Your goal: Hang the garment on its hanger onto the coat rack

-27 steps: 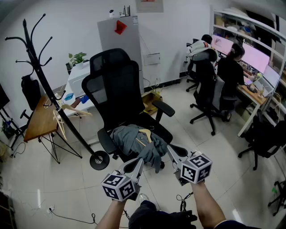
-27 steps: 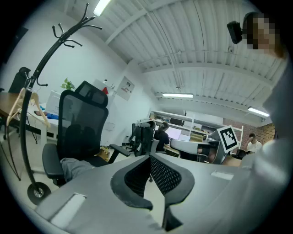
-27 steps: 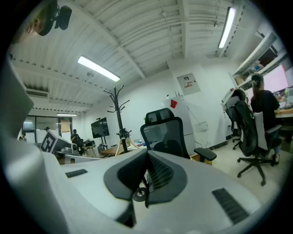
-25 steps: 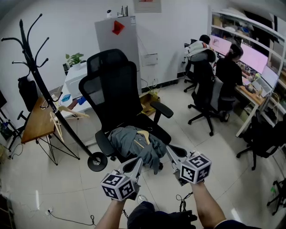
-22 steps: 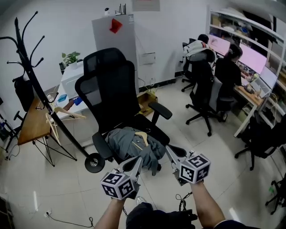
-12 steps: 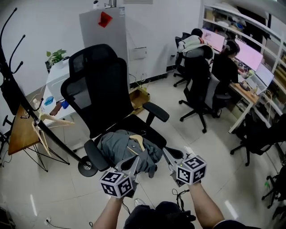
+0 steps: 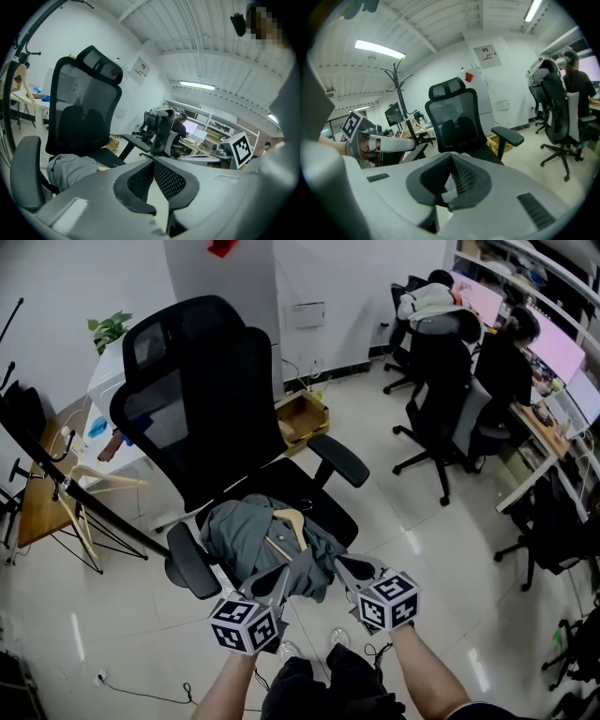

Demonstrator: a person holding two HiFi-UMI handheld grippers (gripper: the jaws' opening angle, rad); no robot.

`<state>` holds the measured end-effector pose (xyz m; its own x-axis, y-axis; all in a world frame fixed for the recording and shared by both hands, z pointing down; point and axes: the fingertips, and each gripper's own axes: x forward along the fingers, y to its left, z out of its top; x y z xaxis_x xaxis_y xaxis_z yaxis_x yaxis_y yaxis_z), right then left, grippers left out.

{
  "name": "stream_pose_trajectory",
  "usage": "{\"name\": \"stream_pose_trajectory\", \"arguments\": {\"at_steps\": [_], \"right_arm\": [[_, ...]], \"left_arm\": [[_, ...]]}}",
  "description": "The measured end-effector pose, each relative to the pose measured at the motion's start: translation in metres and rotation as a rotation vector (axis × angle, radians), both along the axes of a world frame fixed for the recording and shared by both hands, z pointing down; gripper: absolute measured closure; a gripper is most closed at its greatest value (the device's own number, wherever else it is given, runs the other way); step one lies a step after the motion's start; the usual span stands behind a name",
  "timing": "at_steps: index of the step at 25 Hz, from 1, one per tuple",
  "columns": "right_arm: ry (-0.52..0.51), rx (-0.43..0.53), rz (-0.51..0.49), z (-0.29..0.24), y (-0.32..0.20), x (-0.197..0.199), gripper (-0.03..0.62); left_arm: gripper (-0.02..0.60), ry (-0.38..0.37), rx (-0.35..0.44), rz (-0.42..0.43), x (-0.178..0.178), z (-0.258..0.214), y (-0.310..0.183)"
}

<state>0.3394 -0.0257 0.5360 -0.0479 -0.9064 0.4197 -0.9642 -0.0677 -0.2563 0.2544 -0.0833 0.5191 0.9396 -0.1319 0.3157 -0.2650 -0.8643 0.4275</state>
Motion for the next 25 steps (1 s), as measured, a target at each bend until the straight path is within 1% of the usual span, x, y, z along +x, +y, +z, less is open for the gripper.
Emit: {"name": "stream_pose_trajectory", "arguments": {"at_steps": [4,7,9,10,11,12,17,23,25], "right_arm": [[-0.039,-0.068,-0.04,0.049,-0.013,0.011,0.579],[-0.083,-0.153,-0.041,0.103,-0.02,0.014,0.574],[-0.115,-0.196,-0.043,0.137,-0.025,0.016,0.568],[-0.14,-0.212,-0.046,0.154,-0.029,0.017,0.555],[-0.172,-0.225,-0.051,0.171,-0.035,0.018,0.448],[-0.204,-0.24,-0.055,0.187,-0.04,0.018,0.356],[-0.324,-0.295,-0.025,0.257,-0.063,0.021,0.356],[-0.428,-0.311,-0.031,0.298,-0.092,0.009,0.36],[-0.46,-0.295,-0.042,0.297,-0.1,0.006,0.423]], "left_arm": [[0.595,-0.048,-0.013,-0.035,0.016,0.03,-0.002],[0.595,-0.104,-0.052,-0.056,0.018,0.063,0.003],[0.595,-0.128,-0.074,-0.059,0.019,0.083,0.007],[0.595,-0.137,-0.082,-0.063,0.019,0.093,0.007],[0.595,-0.145,-0.09,-0.067,0.019,0.104,0.006],[0.595,-0.152,-0.097,-0.072,0.019,0.114,0.004],[0.595,-0.182,-0.122,-0.084,0.014,0.154,-0.003],[0.595,-0.205,-0.159,-0.079,0.01,0.184,-0.004],[0.595,-0.207,-0.162,-0.084,0.008,0.187,-0.008]]}}
